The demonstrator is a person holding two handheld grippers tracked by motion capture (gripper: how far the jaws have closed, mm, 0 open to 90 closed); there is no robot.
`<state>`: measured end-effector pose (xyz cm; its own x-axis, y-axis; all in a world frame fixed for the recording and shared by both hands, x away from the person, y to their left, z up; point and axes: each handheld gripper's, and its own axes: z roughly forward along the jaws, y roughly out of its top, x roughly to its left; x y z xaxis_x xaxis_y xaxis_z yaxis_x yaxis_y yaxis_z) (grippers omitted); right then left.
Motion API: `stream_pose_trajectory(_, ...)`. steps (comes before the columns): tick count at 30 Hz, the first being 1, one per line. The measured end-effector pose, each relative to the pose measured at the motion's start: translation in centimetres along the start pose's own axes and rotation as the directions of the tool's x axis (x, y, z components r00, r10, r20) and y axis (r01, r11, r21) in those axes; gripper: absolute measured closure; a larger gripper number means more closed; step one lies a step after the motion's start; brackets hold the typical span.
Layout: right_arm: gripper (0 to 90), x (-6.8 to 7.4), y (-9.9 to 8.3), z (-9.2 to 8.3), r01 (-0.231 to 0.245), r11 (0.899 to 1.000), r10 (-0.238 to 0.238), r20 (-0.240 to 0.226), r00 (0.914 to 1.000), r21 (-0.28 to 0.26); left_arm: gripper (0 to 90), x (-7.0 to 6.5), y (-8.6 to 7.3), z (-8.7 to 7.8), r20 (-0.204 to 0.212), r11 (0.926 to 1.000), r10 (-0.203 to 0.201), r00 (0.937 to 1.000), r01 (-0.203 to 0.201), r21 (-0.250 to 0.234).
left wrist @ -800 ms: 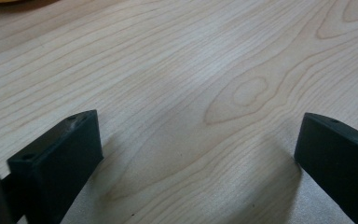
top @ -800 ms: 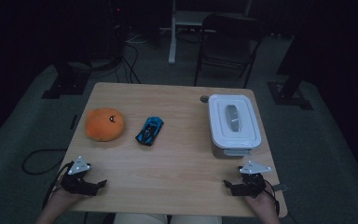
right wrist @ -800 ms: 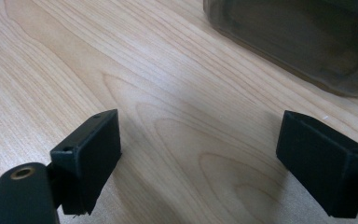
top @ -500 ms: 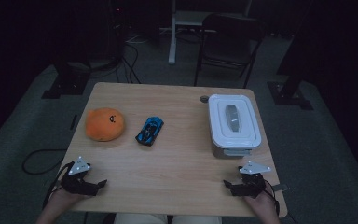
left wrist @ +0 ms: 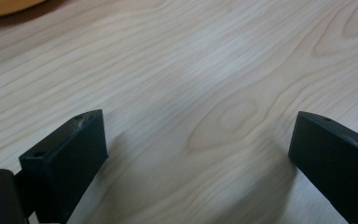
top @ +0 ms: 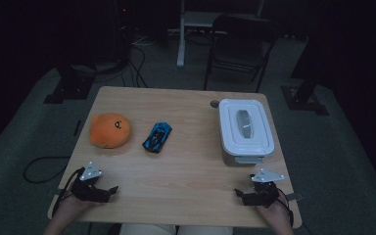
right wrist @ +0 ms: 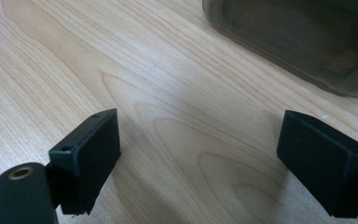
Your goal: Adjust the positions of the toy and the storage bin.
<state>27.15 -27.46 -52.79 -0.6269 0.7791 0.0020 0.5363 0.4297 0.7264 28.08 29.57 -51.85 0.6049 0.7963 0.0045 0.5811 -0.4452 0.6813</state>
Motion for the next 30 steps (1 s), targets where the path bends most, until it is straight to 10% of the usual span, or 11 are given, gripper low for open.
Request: stream_pose_trajectory(30,12.9,-0.1,0.0,0.0,-0.007,1.000,0.007,0.008,0.9999,0.001,4.7,-2.4,11.5,6.0,0.018,0.9994,0.031,0.9993,-0.032,0.016)
